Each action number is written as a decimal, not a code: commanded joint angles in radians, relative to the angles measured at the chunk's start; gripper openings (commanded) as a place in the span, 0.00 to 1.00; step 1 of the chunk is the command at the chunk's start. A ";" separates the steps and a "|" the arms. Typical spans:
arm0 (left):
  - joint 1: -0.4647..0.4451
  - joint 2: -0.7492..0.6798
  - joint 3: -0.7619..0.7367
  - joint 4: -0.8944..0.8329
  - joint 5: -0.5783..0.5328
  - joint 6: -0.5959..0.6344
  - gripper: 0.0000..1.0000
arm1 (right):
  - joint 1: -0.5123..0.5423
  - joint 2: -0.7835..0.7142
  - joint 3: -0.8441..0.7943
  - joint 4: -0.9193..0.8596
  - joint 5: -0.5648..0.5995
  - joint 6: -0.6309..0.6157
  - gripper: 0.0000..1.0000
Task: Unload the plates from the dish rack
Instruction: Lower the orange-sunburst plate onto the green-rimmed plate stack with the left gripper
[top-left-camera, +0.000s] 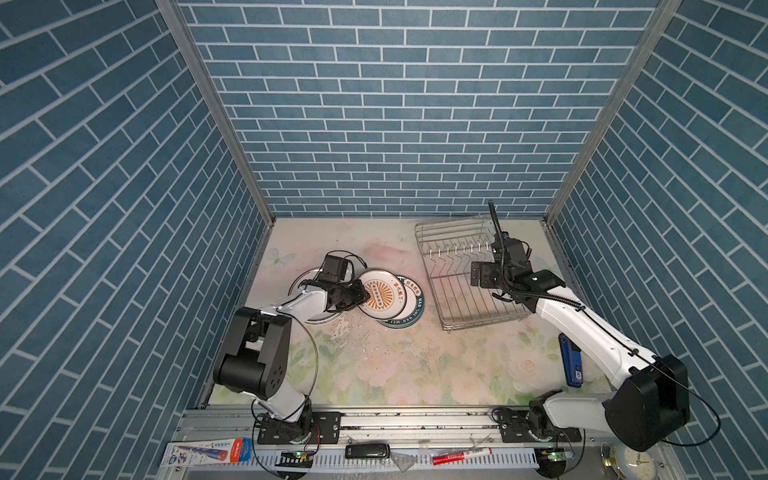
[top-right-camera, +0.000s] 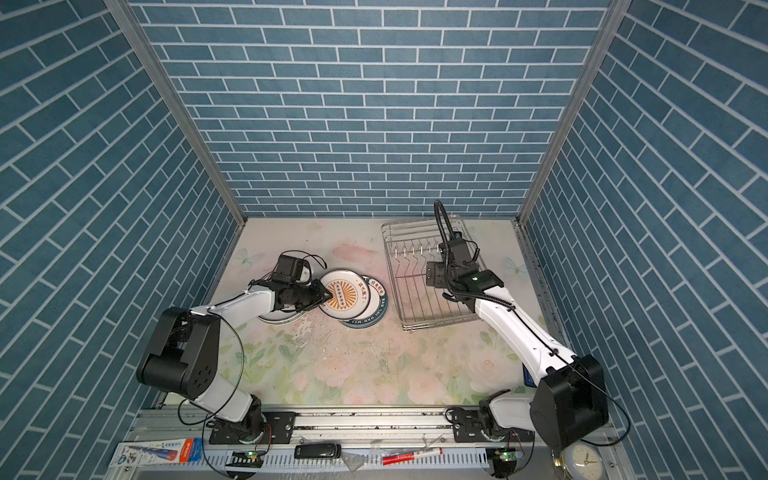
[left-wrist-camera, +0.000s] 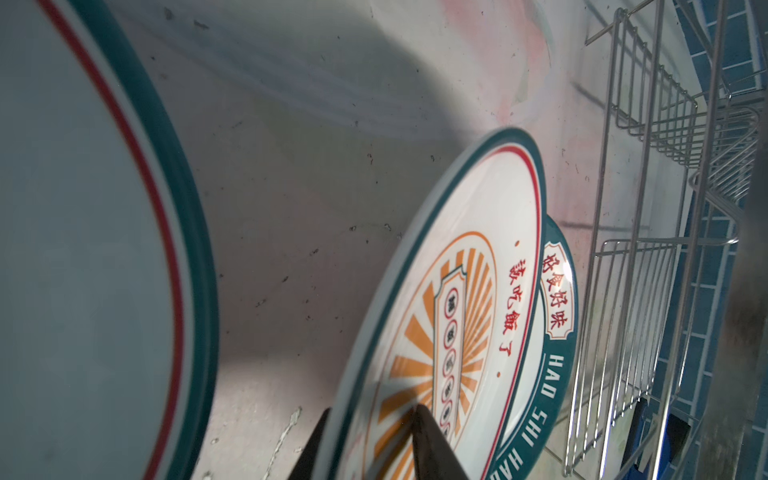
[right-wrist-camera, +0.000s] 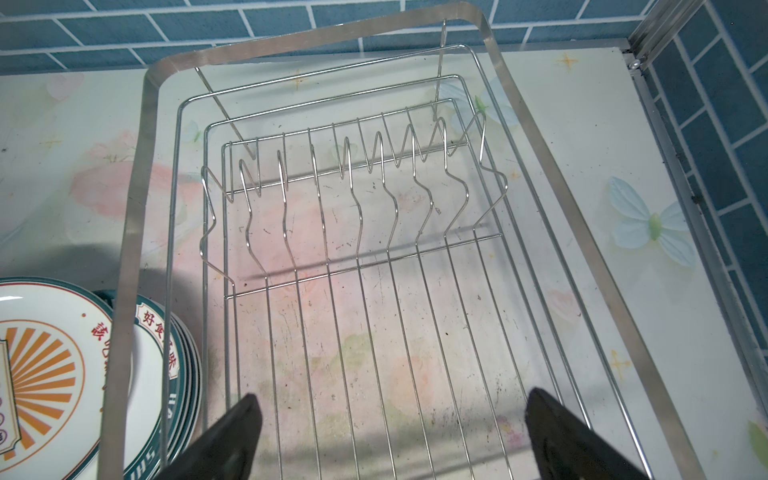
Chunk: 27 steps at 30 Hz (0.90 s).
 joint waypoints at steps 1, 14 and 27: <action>0.001 0.020 0.026 -0.024 0.009 0.021 0.35 | -0.003 0.001 0.027 -0.010 -0.018 -0.024 0.99; -0.038 0.062 0.076 -0.081 -0.009 0.054 0.38 | -0.003 0.006 0.033 -0.013 -0.031 -0.026 0.99; -0.080 0.087 0.131 -0.163 -0.071 0.095 0.49 | -0.004 0.006 0.034 -0.017 -0.035 -0.030 0.99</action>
